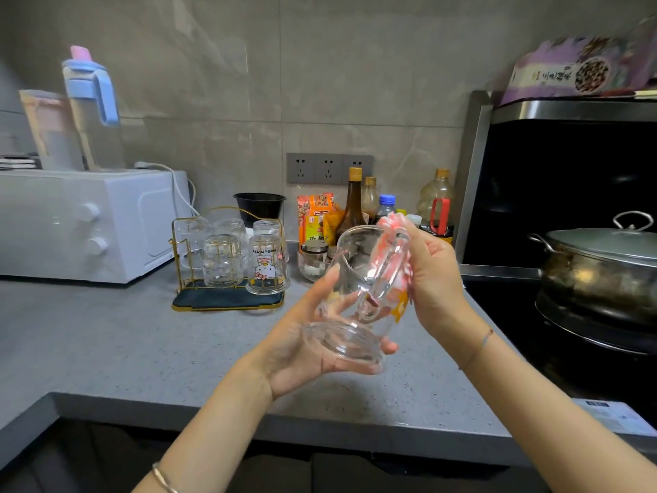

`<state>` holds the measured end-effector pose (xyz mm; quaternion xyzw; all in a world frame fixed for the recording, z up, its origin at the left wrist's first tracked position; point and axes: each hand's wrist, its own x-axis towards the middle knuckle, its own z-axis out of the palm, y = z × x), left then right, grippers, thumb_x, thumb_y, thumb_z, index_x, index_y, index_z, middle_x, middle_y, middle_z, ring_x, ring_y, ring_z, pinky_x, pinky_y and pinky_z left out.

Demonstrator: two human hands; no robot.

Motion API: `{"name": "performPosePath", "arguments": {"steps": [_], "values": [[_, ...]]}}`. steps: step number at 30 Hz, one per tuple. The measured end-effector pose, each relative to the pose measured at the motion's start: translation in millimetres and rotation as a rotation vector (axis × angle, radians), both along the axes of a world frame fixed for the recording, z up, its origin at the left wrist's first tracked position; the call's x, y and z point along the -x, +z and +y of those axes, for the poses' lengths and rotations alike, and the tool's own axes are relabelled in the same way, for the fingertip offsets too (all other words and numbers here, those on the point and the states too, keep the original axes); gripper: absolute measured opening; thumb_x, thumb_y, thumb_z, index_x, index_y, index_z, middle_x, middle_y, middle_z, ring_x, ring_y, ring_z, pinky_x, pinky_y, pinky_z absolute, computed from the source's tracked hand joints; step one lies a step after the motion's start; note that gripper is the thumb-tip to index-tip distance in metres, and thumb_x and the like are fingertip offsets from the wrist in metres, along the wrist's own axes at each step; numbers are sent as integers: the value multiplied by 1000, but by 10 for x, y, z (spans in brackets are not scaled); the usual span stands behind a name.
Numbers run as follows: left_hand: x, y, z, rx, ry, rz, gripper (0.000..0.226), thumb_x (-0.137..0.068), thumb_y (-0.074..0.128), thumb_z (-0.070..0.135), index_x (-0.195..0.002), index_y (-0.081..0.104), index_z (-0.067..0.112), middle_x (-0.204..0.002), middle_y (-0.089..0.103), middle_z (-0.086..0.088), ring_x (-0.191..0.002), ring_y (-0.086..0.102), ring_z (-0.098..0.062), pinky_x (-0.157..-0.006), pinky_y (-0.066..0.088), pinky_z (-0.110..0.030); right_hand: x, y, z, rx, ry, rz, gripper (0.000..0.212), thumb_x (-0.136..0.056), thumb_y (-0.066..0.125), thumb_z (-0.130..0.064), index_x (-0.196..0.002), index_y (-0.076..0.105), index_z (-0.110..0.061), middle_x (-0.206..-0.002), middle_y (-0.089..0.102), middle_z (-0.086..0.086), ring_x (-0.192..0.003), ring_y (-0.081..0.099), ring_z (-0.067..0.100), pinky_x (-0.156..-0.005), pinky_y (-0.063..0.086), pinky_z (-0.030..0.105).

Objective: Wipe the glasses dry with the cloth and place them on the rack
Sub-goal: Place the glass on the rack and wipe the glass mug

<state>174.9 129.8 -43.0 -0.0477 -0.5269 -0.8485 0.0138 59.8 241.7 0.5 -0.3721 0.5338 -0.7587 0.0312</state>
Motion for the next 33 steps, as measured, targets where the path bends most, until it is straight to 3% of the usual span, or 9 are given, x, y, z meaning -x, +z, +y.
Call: {"name": "performPosePath", "arguments": {"steps": [4, 6, 10, 14, 19, 21, 24, 30, 33], "values": [[-10, 68, 10, 335, 185, 7, 123, -29, 83, 75, -138, 41, 40, -140, 56, 1, -120, 60, -29, -100, 48, -53, -3, 36, 11, -30, -19, 34, 30, -90, 58, -30, -66, 68, -17, -52, 64, -6, -51, 61, 6, -54, 50, 18], [0, 83, 47, 520, 259, 69, 128, -30, 76, 83, -144, 27, 50, -146, 46, 8, -127, 54, -20, -108, 40, -47, -7, 34, 13, -62, -39, 77, 36, -91, 59, -26, -56, 65, -24, -48, 62, -8, -47, 58, 3, -50, 47, 15], [33, 75, 136, 602, 460, 177, 112, -46, 68, 82, -145, 28, 46, -145, 46, 13, -130, 48, -11, -108, 42, -39, -41, 28, -3, -79, -74, 149, 33, -92, 59, -26, -61, 67, -20, -51, 64, -5, -49, 62, 6, -50, 48, 18], [-47, 77, 169, 541, 511, 246, 86, -57, 62, 68, -136, 47, 37, -124, 65, 13, -112, 64, -11, -77, 55, -16, -72, 90, -15, -93, -73, 340, 37, -94, 57, -33, -78, 71, -3, -65, 68, 17, -61, 66, 31, -55, 51, 36], [-187, 88, 83, 180, 325, 284, 64, -61, 72, 60, -120, 68, 34, -124, 68, -3, -112, 66, -25, -83, 58, -45, -109, 106, 11, -81, 53, 414, 39, -92, 55, -31, -74, 68, 1, -58, 63, 10, -52, 59, 26, -51, 46, 28], [-201, 51, 9, -64, 90, 211, 80, -65, 70, 67, -131, 61, 22, -138, 57, -14, -117, 59, -41, -77, 57, -49, -124, 50, 22, -29, 112, 362, 33, -89, 60, -38, -69, 71, -14, -61, 66, 2, -57, 64, 17, -55, 50, 24], [-176, -32, -71, -273, -220, 195, 85, -86, 40, 72, -146, 42, 11, -150, 41, -18, -128, 44, -51, -91, 53, -51, -161, -30, 0, 7, 138, 296, 29, -80, 65, -44, -63, 72, -23, -60, 68, -4, -56, 66, 10, -53, 52, 19], [-138, -25, -150, -14, 102, 8, 92, -48, 79, 72, -126, 66, 24, -131, 62, -15, -118, 60, -40, -90, 53, -54, -124, 0, -17, -18, 42, 219, 24, -77, 61, -36, -70, 71, -15, -61, 69, -2, -58, 67, 14, -58, 55, 27], [-164, 14, -105, 239, 361, -7, 127, -32, 84, 72, -144, 40, 34, -131, 64, -2, -105, 70, -23, -79, 57, -42, -136, 30, -19, -27, -11, 259, 30, -77, 62, -36, -72, 72, -8, -61, 68, 4, -60, 65, 18, -59, 54, 30]]}}
